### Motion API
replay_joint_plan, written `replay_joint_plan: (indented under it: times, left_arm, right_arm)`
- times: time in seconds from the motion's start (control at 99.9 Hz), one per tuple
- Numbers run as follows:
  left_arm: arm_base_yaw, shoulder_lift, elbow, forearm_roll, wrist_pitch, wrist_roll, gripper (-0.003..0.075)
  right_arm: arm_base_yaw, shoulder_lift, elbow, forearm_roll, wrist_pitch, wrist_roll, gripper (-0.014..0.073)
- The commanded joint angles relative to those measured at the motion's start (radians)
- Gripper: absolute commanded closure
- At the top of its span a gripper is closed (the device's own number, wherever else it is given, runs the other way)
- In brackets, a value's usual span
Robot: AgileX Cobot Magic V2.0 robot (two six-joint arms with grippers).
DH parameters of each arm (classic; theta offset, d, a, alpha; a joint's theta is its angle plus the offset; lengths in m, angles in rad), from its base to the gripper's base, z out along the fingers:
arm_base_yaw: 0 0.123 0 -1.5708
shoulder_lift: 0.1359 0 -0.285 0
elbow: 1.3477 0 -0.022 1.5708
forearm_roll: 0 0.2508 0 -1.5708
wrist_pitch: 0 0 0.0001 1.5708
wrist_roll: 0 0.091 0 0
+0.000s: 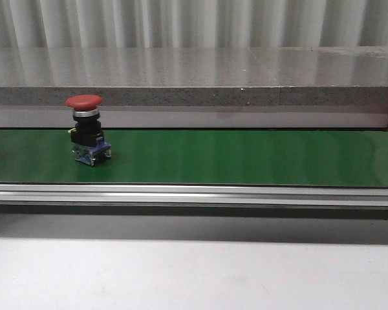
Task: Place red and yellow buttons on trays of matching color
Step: 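Grasp the yellow button with the left gripper and set it on the belt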
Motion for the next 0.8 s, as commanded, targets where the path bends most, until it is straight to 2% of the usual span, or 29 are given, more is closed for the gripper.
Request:
replay_joint_plan:
  times: [0.0, 0.1, 0.23, 0.3, 0.41, 0.68, 0.731, 0.791]
  left_arm:
    - [-0.006, -0.054, -0.02, -0.005, -0.034, 0.004, 0.05]
    - [-0.006, -0.054, -0.02, -0.005, -0.029, 0.004, 0.0416]
    - [-0.006, -0.054, -0.02, -0.014, -0.045, 0.004, 0.0227]
    - [-0.008, -0.063, -0.02, -0.041, -0.073, 0.018, 0.0188]
    - [-0.035, -0.102, -0.02, -0.084, -0.123, 0.06, 0.019]
    - [-0.153, -0.265, -0.011, -0.054, -0.229, 0.06, 0.0195]
    - [-0.175, -0.305, 0.006, -0.054, -0.257, 0.06, 0.0214]
    - [-0.203, -0.347, 0.039, -0.054, -0.301, 0.06, 0.0286]
  right_arm:
    - [0.0, 0.002, -0.027, -0.011, -0.077, -0.013, 0.0661]
    - [0.0, 0.002, -0.027, -0.011, -0.078, -0.013, 0.0661]
    - [0.0, 0.002, -0.027, -0.011, -0.078, -0.013, 0.0661]
    - [0.0, 0.002, -0.027, -0.011, -0.078, -0.013, 0.0661]
    - [0.0, 0.002, -0.027, -0.011, -0.078, -0.013, 0.0661]
    - [0.0, 0.002, -0.027, -0.011, -0.078, -0.013, 0.0661]
    - [0.0, 0.002, -0.027, -0.011, -0.078, -0.013, 0.0661]
    - [0.0, 0.002, -0.027, -0.011, -0.078, -0.013, 0.0661]
